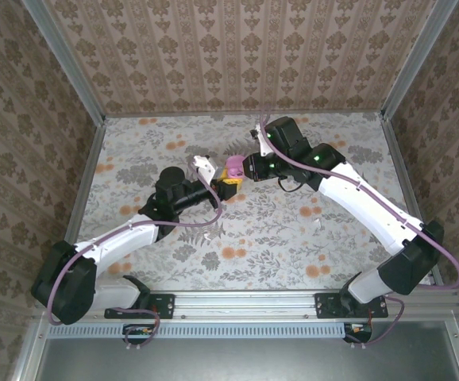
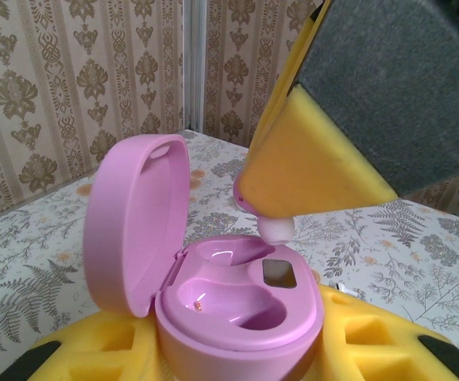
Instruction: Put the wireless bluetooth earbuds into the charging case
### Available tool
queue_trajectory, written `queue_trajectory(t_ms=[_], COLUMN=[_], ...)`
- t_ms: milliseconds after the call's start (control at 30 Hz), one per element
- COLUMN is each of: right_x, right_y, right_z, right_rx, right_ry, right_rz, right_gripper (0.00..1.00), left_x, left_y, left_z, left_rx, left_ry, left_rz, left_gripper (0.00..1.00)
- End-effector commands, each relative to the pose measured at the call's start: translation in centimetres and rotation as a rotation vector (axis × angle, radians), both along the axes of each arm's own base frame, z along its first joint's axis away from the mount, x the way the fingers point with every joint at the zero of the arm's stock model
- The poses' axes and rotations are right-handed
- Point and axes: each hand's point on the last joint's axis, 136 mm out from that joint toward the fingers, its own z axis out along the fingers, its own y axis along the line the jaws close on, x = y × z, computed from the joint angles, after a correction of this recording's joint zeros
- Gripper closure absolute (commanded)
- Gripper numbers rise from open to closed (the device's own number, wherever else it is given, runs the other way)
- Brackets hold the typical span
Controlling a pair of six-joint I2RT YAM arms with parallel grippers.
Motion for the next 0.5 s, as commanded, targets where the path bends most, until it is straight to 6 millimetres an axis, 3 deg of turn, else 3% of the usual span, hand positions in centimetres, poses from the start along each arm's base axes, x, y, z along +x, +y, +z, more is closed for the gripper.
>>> queue_trajectory(t_ms=[0,467], right_x=[0.47,0.78], right_y=[0.51,0.67], right_z=[0.84,0.64], right_rx=[0.008,0.008], right_ry=[-0.031,-0.043], right_rz=[0.004,-0.001], right_gripper=[0.78,0.79], left_x=[-0.73,-0.72], left_y=[-0.29,-0.29], left_z=[1.50,1.85], left_rx=[-0.029,-0.036], left_ry=[-0.051,-0.055], left_rz=[-0.030,-0.030], left_gripper=[0.67,0.67])
